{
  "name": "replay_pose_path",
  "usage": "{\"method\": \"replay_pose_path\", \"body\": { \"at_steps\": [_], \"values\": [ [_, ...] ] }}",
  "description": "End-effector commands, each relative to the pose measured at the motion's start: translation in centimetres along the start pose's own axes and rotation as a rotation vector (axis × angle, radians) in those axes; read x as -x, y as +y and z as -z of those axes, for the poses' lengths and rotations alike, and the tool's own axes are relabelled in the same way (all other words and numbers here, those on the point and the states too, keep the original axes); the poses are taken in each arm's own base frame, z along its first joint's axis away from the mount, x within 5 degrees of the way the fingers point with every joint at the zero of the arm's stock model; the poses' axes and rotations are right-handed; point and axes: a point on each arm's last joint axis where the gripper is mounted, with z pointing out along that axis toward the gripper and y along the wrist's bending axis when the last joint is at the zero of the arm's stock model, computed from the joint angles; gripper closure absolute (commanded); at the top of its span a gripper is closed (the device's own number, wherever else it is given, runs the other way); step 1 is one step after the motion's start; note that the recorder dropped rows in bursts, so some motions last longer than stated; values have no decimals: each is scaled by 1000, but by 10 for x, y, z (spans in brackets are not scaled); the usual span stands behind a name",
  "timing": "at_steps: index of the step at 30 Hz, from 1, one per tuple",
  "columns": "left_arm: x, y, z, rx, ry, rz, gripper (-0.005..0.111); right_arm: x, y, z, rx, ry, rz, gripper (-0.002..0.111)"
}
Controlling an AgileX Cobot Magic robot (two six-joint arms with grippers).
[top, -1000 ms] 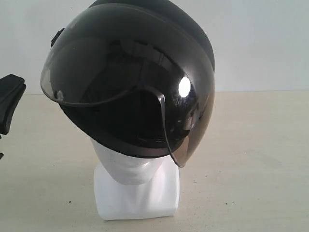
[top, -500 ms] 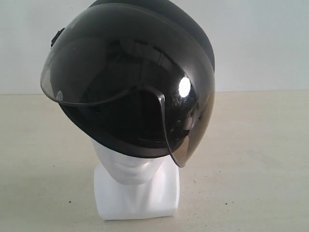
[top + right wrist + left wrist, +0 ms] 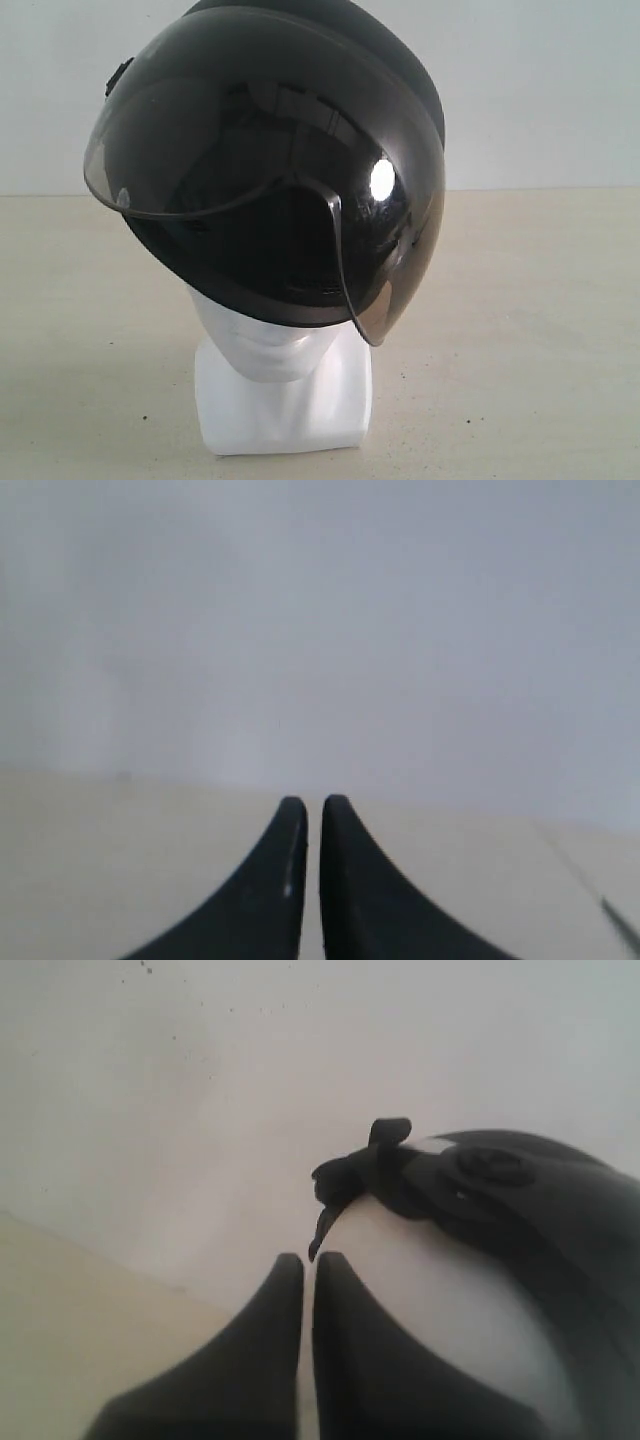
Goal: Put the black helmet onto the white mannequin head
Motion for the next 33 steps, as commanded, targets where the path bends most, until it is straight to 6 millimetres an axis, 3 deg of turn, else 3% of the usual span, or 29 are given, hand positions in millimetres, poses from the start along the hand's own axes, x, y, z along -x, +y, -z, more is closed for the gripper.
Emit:
{"method": "replay_pose_path", "body": {
  "at_steps": [1, 3, 4, 6, 10, 12, 14, 17, 19, 20, 21, 22, 23, 24, 26, 28, 29, 30, 33],
  "values": [
    [-7, 3, 2, 18, 71, -63, 102, 30, 0, 5, -5, -332, 18, 102],
    [-5, 1, 2, 10, 65, -115, 102, 46, -2, 13, 22, -527, -172, 102],
    [-3, -1, 0, 4, 66, -144, 102, 49, -3, 14, 52, -565, -283, 102],
    [1, -7, -3, 3, 83, -189, 102, 63, -4, 14, 65, -529, -330, 102],
    [17, -24, -16, 32, 170, -403, 102, 112, -11, 6, 11, -234, -302, 102],
    [34, -35, -22, 73, 145, -361, 102, 134, -15, -5, -23, -36, -318, 102],
    [55, -44, -27, 123, 90, -301, 102, 155, -18, -22, -50, 203, -346, 102],
    [86, -65, -30, 123, 26, -398, 102, 169, -20, -51, -72, 525, -296, 102],
    [107, -79, -30, 129, -1, -429, 102, 162, -20, -75, -75, 656, -265, 102],
    [128, -94, -30, 129, -28, -437, 102, 151, -19, -99, -74, 717, -261, 102],
    [136, -101, -33, 122, -37, -445, 102, 144, -17, -109, -71, 760, -269, 102],
    [148, -113, -40, 115, -36, -500, 102, 123, -11, -132, -41, 879, -302, 102],
    [151, -117, -44, 120, -32, -509, 102, 116, -6, -140, 12, 926, -311, 102],
    [155, -125, -58, 132, -10, -601, 102, 95, 14, -158, 218, 1015, -339, 102],
    [155, -131, -80, 156, 15, -712, 102, 70, 36, -180, 415, 1075, -491, 102],
    [153, -131, -99, 209, 38, -782, 102, 49, 46, -198, 474, 1115, -594, 102],
    [147, -129, -110, 224, 77, -915, 102, 40, 49, -205, 498, 1129, -616, 102],
    [141, -126, -116, 237, 118, -1053, 102, 35, 50, -208, 514, 1136, -615, 102],
    [137, -110, -123, 402, 166, -1087, 102, 28, 51, -210, 535, 1150, -588, 102]
  ]
}}
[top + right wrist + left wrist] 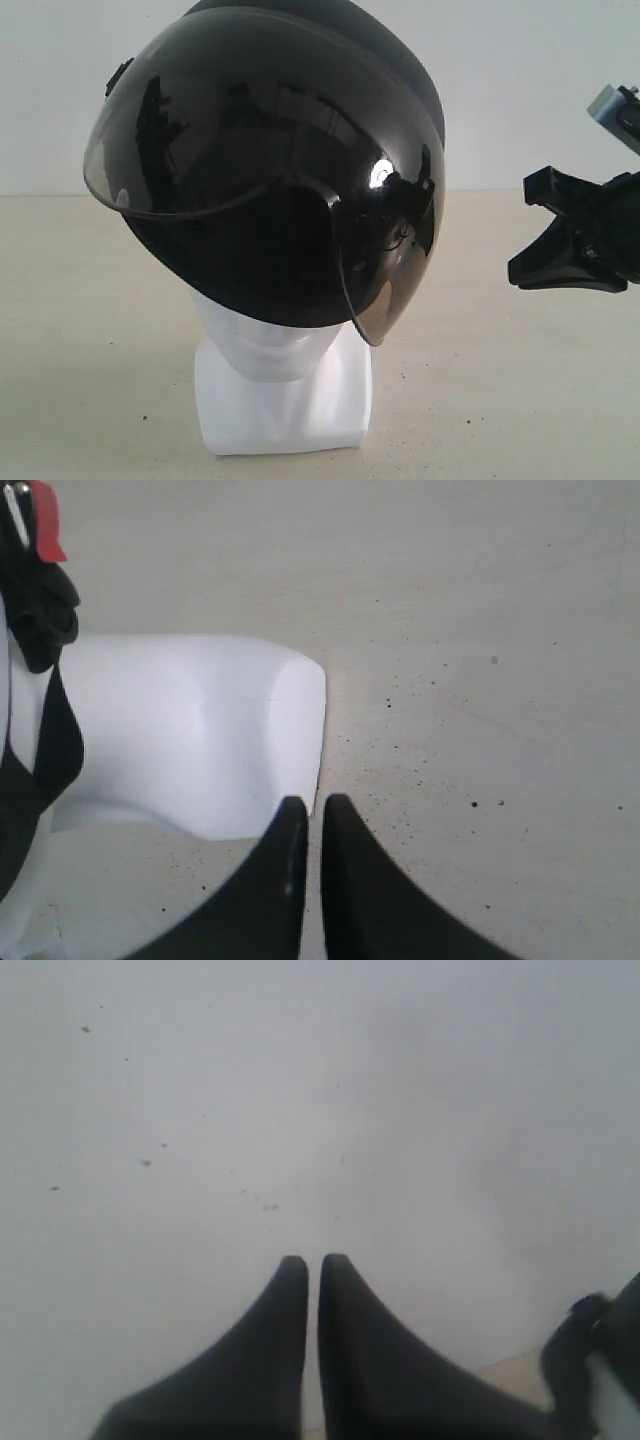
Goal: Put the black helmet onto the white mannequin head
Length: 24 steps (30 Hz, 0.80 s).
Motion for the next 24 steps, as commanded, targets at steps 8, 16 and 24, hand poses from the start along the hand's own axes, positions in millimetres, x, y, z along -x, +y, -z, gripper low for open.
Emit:
{"method": "replay_pose_path", "body": {
  "at_steps": [8, 16, 24],
  "values": [
    [-6, 20, 12, 165, 52, 195, 102, 0, -2, -4, 17, 8, 90, 102],
    [15, 3, 24, -134, -124, 194, 102, 0, -2, -4, 20, 13, 94, 102],
    [15, 3, 24, -128, -130, 100, 102, 1, -2, -4, 17, 4, 93, 102]
  ]
}}
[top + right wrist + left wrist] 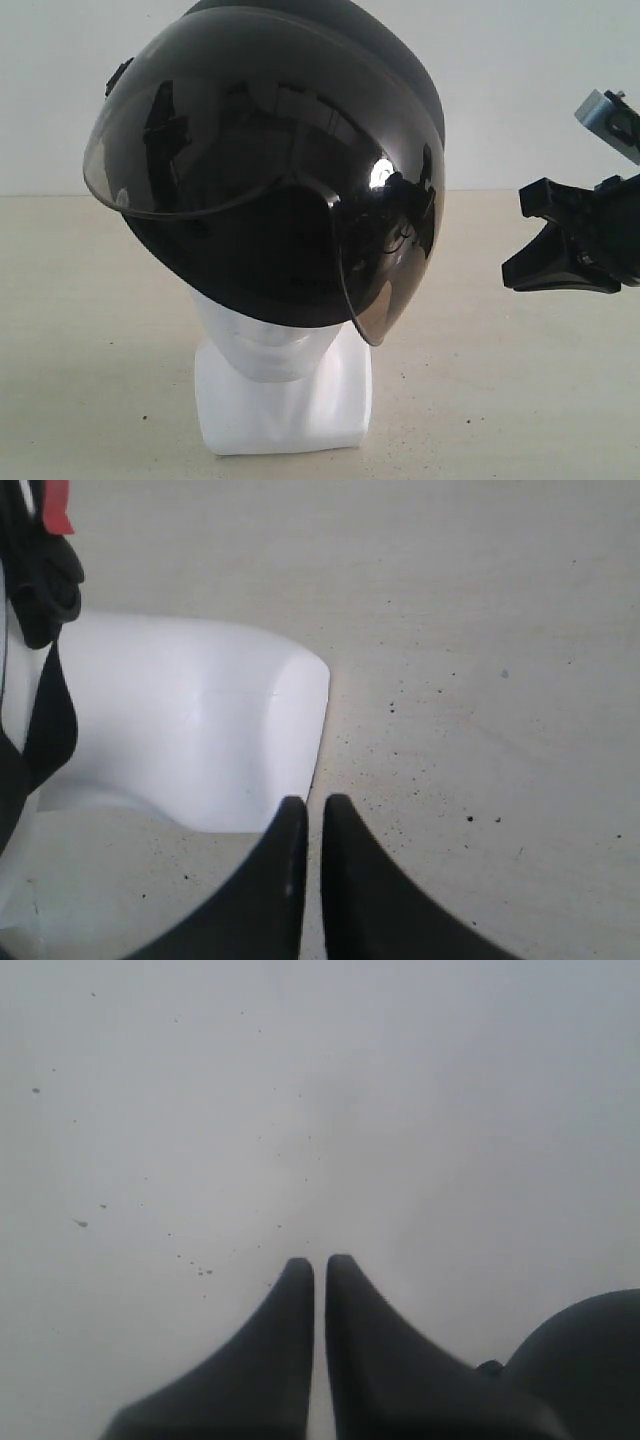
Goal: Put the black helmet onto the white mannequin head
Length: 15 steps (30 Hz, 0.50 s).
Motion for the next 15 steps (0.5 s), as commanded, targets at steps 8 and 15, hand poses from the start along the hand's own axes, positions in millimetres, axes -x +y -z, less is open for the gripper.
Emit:
{"method": "replay_pose_path", "body": {
  "at_steps": [8, 15],
  "values": [
    [0, -1, 0, -11, -4, -175, 102, 2, -2, 0, -18, -32, 7, 102],
    [1, -7, 1, -76, -32, -144, 102, 2, -2, 0, -18, -32, 7, 102]
  ]
}}
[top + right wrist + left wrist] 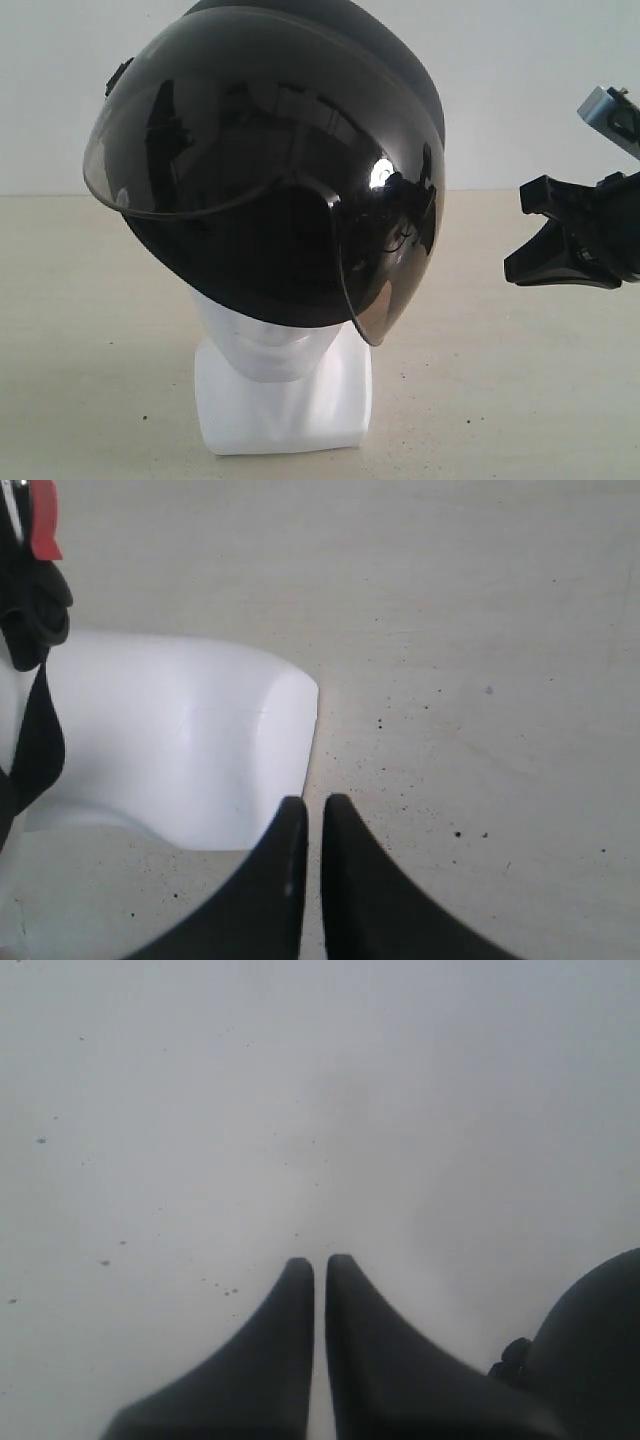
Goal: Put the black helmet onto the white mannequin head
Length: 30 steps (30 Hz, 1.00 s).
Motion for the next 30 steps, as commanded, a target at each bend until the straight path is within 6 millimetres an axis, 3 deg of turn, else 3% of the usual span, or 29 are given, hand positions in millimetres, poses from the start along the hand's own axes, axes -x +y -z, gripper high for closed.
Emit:
{"method": "replay_pose_path", "body": {
  "at_steps": [1, 8, 11, 14, 19, 23, 30],
  "values": [
    [3, -5, 0, -48, -51, 19, 102, 0, 0, 0, -1, -6, 6, 102],
    [16, -17, 3, -190, -215, 197, 102, 0, 0, 0, -2, -8, 6, 102],
    [8, -26, 4, -298, -110, 235, 102, 0, 0, 0, -3, -9, 6, 102],
    [-5, -28, 5, -342, 91, 404, 102, 0, 0, 0, -3, -9, 6, 102],
    [-16, -11, 18, -234, 242, 378, 102, 0, 0, 0, -2, -8, 6, 102],
    [-12, 10, 30, -79, 274, 337, 102, 0, 0, 0, -2, -8, 6, 102],
    [7, 16, 33, -112, 347, 298, 102, 0, 0, 0, -2, -8, 6, 102]
  ]
}}
